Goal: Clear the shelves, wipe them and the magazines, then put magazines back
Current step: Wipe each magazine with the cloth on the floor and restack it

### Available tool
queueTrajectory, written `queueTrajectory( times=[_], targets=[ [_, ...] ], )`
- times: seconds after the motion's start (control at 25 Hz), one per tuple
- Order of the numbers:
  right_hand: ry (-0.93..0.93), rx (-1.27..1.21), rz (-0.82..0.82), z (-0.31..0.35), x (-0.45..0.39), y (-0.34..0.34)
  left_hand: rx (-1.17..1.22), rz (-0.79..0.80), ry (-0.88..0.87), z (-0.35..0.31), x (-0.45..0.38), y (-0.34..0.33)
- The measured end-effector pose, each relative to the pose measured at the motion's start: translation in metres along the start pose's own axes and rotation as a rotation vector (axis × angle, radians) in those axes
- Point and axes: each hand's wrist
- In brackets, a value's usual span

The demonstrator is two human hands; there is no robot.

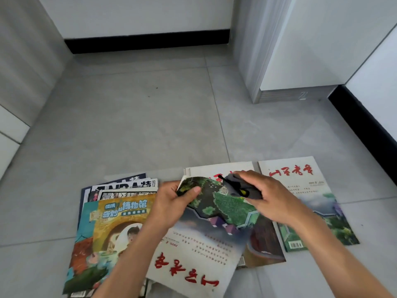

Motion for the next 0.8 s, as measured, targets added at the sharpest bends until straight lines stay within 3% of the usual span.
queueTrajectory(
  times=[0.08,0.2,0.28,0.36,0.4,0.52,0.68,0.76,0.8],
  targets=[
    [-0.093,-0.015,0.013,-0.02,0.015,0.0,0.033,0.0,0.034,0.003,0.002,0.013],
    [0.002,-0.039,-0.075,-0.016,0.006,-0.009,0.05,0.045,0.086,0.007,0.007,0.008],
    [0.002,-0.122,-0.338,-0.006,-0.004,-0.022,0.136,-0.026,0.118,0.007,0.01,0.002],
    [-0.178,-0.454,-0.622,0.001,-0.005,-0.031,0.283,-0.133,0.171,0.005,0.009,0.003],
    [-0.264,-0.639,-0.666,0.007,-0.003,-0.036,0.341,-0.183,0.192,0.004,0.009,0.004],
    [-0.351,-0.921,-0.49,0.013,0.013,-0.055,0.422,-0.299,0.246,0.002,0.008,0.0],
    [-0.446,-0.882,-0.191,-0.007,0.038,-0.078,0.665,-0.527,0.354,0.011,0.004,0.005],
    [-0.575,-1.005,-0.23,-0.029,0.054,-0.087,0.747,-0.633,0.422,0.027,0.0,0.01],
    [-0.69,-1.185,-0.307,-0.037,0.061,-0.09,0.792,-0.676,0.47,0.035,-0.002,0.011]
  ],
)
Point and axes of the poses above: each hand's wrist, its own x-axis away from the middle knuckle, its own y-axis out of the back of the hand, z = x × y, and after that the axes turned 3 degrees about x, right-handed
